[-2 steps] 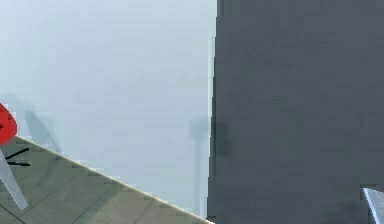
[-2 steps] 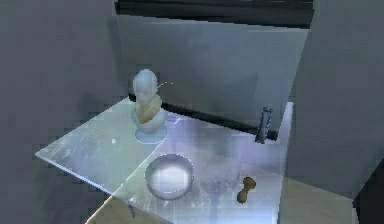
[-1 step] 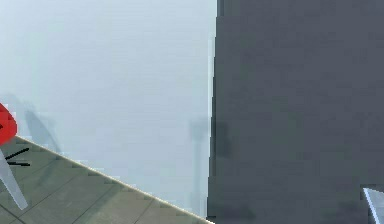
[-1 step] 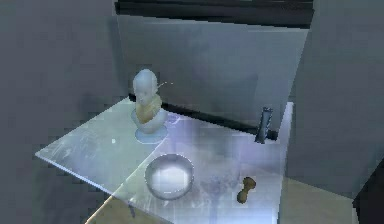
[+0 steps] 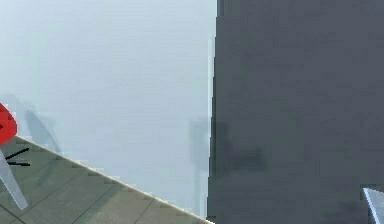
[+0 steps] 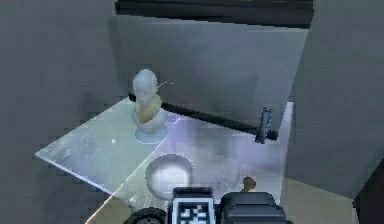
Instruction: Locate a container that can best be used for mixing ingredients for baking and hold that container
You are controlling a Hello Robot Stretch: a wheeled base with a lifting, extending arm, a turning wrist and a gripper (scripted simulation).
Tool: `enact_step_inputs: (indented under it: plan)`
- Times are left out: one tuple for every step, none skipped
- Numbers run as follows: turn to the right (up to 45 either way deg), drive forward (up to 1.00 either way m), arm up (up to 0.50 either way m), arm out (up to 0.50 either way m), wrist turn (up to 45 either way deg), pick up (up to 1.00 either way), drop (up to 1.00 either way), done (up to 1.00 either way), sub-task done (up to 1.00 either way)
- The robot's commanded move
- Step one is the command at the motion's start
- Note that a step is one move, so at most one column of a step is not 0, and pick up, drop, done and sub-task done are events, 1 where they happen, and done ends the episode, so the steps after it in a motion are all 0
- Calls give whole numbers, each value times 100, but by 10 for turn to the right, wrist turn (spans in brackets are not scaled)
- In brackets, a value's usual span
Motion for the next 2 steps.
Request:
enact_step_inputs:
  plan:
    - [0,0,0,16,0,0,0,0,0]
    - [0,0,0,0,450,0,0,0,0]
